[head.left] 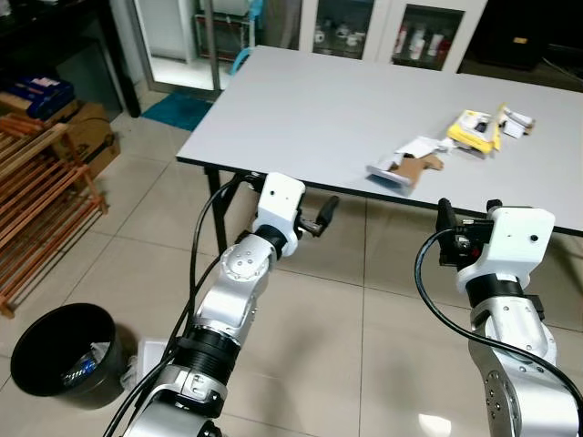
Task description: Picking trash to rubbish bin
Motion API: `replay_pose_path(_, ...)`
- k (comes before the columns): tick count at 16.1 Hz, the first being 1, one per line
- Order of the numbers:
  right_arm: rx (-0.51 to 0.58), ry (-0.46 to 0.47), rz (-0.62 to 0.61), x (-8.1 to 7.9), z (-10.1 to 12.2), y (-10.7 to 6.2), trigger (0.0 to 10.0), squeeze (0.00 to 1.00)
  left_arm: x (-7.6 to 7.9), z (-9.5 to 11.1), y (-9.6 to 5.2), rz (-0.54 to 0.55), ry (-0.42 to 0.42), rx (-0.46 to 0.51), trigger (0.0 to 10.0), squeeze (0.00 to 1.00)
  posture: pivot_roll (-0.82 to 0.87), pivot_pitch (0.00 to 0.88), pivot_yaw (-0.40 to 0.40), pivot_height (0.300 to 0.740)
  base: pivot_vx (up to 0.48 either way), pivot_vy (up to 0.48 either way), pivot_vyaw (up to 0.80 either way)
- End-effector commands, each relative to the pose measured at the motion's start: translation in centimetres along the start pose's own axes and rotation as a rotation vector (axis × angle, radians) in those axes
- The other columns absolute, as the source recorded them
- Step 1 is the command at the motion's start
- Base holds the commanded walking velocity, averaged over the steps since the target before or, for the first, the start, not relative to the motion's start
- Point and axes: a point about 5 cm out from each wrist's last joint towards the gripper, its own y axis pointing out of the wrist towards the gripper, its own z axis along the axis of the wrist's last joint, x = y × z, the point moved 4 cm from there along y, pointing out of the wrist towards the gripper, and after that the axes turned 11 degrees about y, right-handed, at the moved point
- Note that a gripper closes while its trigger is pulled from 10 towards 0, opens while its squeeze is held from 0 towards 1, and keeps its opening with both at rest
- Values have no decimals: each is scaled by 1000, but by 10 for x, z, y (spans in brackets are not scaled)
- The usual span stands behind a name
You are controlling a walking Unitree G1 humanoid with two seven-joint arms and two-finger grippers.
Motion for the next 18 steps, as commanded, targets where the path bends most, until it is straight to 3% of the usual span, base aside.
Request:
replay_pose_path(1, -7, -4, -21, 4, 0, 2, 10000, 1000, 1, 3, 2, -6, -6, 4, 10000, 0, 97, 65, -50, 740, 0, 0, 0)
replay_pose_path(6, -41, 56, -59, 6, -6, 3, 10000, 1000, 0, 5, 4, -14, -2, 4, 10000, 0, 103, 68, -43, 740, 0, 0, 0)
replay_pose_path(10, -59, 100, -156, 20, -12, 4, 10000, 1000, -14, 7, 8, 12, 11, -8, 10000, 0, 111, 75, -44, 740, 0, 0, 0)
replay_pose_path(16, -44, 80, -186, 24, -10, 3, 10000, 1000, -15, 5, 9, 13, 1, -18, 10000, 0, 110, 73, -40, 740, 0, 0, 0)
replay_pose_path(18, -56, 69, -191, 26, -12, 3, 10000, 1000, -15, 4, 10, 7, 3, -18, 10000, 0, 107, 69, -37, 740, 0, 0, -766)
